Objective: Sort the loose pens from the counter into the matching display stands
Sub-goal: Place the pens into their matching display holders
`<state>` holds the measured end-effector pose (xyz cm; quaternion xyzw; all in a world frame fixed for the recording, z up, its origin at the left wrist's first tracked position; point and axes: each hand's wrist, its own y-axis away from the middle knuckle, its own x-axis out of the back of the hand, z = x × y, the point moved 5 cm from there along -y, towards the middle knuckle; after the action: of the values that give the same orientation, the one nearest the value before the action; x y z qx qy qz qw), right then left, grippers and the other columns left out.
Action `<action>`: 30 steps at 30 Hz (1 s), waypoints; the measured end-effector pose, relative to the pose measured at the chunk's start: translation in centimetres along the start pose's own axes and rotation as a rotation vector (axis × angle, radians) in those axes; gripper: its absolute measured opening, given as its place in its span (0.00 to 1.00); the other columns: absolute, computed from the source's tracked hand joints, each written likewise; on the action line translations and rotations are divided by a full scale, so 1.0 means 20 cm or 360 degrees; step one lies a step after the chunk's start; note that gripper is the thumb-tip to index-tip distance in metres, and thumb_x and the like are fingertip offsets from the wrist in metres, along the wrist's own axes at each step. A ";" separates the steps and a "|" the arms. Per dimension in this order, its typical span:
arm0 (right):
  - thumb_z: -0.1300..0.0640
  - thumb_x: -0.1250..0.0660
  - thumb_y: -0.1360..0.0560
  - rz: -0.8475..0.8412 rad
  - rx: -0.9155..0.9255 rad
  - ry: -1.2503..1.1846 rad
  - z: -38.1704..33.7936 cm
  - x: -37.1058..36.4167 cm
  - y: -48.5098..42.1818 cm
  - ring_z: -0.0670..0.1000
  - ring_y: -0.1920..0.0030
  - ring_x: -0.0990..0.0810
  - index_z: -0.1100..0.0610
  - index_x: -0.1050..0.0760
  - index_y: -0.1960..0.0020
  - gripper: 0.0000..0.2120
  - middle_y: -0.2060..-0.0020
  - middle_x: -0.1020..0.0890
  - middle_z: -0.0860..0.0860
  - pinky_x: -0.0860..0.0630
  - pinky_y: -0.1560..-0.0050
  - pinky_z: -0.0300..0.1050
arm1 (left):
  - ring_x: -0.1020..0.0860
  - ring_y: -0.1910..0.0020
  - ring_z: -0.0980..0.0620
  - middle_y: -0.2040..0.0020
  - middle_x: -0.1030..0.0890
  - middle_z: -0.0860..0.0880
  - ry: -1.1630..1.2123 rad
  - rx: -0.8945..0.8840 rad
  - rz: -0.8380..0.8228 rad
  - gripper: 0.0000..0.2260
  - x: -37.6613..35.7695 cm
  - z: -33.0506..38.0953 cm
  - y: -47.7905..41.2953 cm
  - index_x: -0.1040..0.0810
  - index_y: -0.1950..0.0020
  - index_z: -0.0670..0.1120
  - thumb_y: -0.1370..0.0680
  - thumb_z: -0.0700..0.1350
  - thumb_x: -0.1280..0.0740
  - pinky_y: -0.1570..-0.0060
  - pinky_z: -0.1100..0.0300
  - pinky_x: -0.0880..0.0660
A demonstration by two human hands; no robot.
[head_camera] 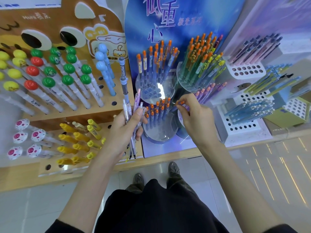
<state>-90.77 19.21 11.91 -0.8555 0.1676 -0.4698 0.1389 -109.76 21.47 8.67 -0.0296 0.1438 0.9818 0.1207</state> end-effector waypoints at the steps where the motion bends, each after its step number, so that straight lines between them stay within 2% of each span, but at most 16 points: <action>1: 0.65 0.33 0.25 0.0002 0.0006 0.0009 0.00 0.00 0.00 0.64 0.72 0.26 0.66 0.25 0.52 0.04 0.69 0.20 0.59 0.28 0.72 0.50 | 0.31 0.75 0.55 0.62 0.20 0.53 0.0006 -0.0006 0.0002 0.12 0.00 0.00 0.00 0.22 0.52 0.48 0.25 0.55 0.37 0.74 0.64 0.31; 6: 0.64 0.34 0.25 0.0016 -0.0006 0.0005 0.00 -0.03 -0.02 0.64 0.72 0.25 0.66 0.25 0.52 0.05 0.69 0.20 0.58 0.29 0.72 0.49 | 0.31 0.75 0.55 0.64 0.20 0.53 -0.0007 -0.0022 0.0006 0.10 -0.01 0.02 0.00 0.23 0.53 0.46 0.21 0.51 0.39 0.75 0.64 0.32; 12: 0.63 0.33 0.25 0.0012 0.0008 -0.0027 0.01 -0.05 -0.05 0.62 0.71 0.24 0.64 0.26 0.52 0.05 0.67 0.19 0.57 0.28 0.71 0.50 | 0.32 0.75 0.55 0.62 0.21 0.52 0.0004 -0.0049 -0.0002 0.10 -0.02 0.03 0.00 0.23 0.51 0.46 0.21 0.52 0.39 0.75 0.63 0.33; 17: 0.65 0.31 0.27 0.0004 0.0008 0.0027 0.02 -0.05 -0.02 0.61 0.75 0.27 0.65 0.26 0.55 0.05 0.73 0.22 0.56 0.32 0.75 0.45 | 0.32 0.75 0.55 0.64 0.21 0.53 0.0012 -0.0029 -0.0001 0.14 -0.01 0.03 0.00 0.24 0.46 0.44 0.23 0.53 0.38 0.74 0.63 0.33; 20: 0.66 0.31 0.27 -0.0102 0.0001 0.0101 0.02 -0.08 -0.01 0.63 0.76 0.28 0.66 0.27 0.55 0.05 0.74 0.24 0.59 0.32 0.75 0.47 | 0.32 0.75 0.54 0.63 0.21 0.53 0.0015 -0.0024 -0.0009 0.15 -0.01 0.03 0.00 0.23 0.46 0.45 0.24 0.55 0.38 0.74 0.63 0.32; 25: 0.65 0.32 0.26 -0.0168 -0.0040 0.0148 0.02 -0.12 0.00 0.64 0.76 0.29 0.67 0.28 0.54 0.06 0.74 0.26 0.62 0.36 0.74 0.46 | 0.32 0.75 0.54 0.63 0.21 0.52 0.0021 -0.0030 -0.0019 0.15 -0.01 0.04 0.00 0.23 0.47 0.46 0.25 0.55 0.38 0.74 0.63 0.32; 30: 0.64 0.33 0.24 -0.0211 -0.0064 0.0146 0.00 -0.13 0.02 0.65 0.71 0.25 0.66 0.27 0.47 0.08 0.68 0.23 0.59 0.37 0.72 0.45 | 0.32 0.75 0.54 0.64 0.21 0.53 -0.0006 -0.0056 -0.0059 0.12 -0.04 0.04 0.00 0.24 0.49 0.47 0.23 0.54 0.39 0.74 0.63 0.32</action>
<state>-92.05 19.96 9.77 -0.8449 0.1260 -0.5132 0.0825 -109.10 21.48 9.53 -0.0326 0.1257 0.9818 0.1387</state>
